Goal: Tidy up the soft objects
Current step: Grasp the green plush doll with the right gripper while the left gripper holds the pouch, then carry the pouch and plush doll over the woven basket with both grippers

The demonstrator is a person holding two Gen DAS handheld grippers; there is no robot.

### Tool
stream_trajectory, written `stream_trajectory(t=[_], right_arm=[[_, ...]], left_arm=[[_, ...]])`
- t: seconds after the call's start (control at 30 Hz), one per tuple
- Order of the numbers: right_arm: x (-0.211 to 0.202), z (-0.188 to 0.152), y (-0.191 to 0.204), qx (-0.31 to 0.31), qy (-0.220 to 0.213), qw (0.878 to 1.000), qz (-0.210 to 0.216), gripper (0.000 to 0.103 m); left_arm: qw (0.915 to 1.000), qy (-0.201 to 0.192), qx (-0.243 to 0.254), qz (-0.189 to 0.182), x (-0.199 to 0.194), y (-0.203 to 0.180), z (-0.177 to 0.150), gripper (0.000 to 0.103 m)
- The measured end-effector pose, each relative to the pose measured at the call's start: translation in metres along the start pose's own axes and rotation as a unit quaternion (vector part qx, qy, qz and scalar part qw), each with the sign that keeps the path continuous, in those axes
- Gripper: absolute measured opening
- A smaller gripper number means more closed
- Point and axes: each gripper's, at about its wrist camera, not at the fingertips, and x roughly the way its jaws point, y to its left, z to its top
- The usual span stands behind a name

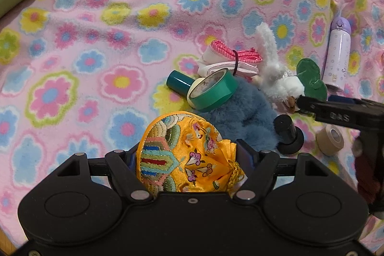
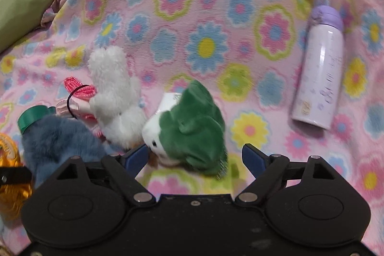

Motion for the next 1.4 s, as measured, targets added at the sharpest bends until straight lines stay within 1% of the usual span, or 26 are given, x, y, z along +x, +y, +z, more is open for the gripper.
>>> stream_trajectory(t=[0.1,0.2,0.23,0.27,0.3,0.4,0.5,0.67,0.9,1.07,1.2,1.33,1.4], right_arm=[[0.016,0.009,0.007,-0.005,0.009,1.000,-0.005,0.088],[0.031,0.015,0.009,0.002,0.022,1.000,-0.005,0.087],[0.033,0.016,0.010,0.003,0.026,1.000,-0.002,0.078],[0.035,0.017,0.010,0.004,0.032,0.999,0.008,0.062],[0.035,0.018,0.010,0.006,0.039,0.999,0.024,0.058],[0.029,0.019,0.011,0.004,0.038,0.999,0.021,0.057],[0.014,0.018,0.003,0.016,0.026,0.999,0.020,0.057],[-0.031,0.019,-0.021,0.056,-0.005,0.998,0.016,0.057],[-0.121,0.003,-0.035,0.091,-0.062,0.994,0.027,0.057],[-0.185,-0.023,-0.029,0.110,-0.087,0.989,0.045,0.058],[-0.228,-0.051,-0.020,0.117,-0.098,0.987,0.056,0.058],[-0.267,-0.082,-0.008,0.122,-0.105,0.985,0.059,0.058],[-0.281,-0.096,-0.002,0.126,-0.106,0.984,0.062,0.058]], left_arm=[[1.0000,0.002,-0.003,-0.002,0.002,0.001,0.001,0.071],[1.0000,0.004,-0.003,-0.002,0.003,0.001,0.000,0.071],[1.0000,0.004,-0.003,-0.002,0.003,0.000,0.000,0.071],[1.0000,0.004,-0.004,-0.003,0.003,0.001,0.000,0.071],[1.0000,0.004,-0.005,-0.004,0.002,0.000,0.000,0.071],[1.0000,0.002,-0.007,-0.005,0.000,-0.002,0.001,0.071],[0.9999,-0.004,-0.006,-0.008,-0.006,-0.004,0.002,0.071],[0.9997,-0.020,-0.006,-0.010,-0.027,-0.011,0.006,0.071],[0.9981,-0.058,0.017,-0.013,-0.079,-0.036,0.002,0.071],[0.9965,-0.073,0.036,-0.017,-0.117,-0.057,-0.014,0.071],[0.9956,-0.078,0.051,-0.013,-0.142,-0.071,-0.037,0.071],[0.9962,-0.071,0.045,-0.022,-0.159,-0.078,-0.061,0.071],[0.9963,-0.070,0.044,-0.022,-0.165,-0.081,-0.073,0.071]])
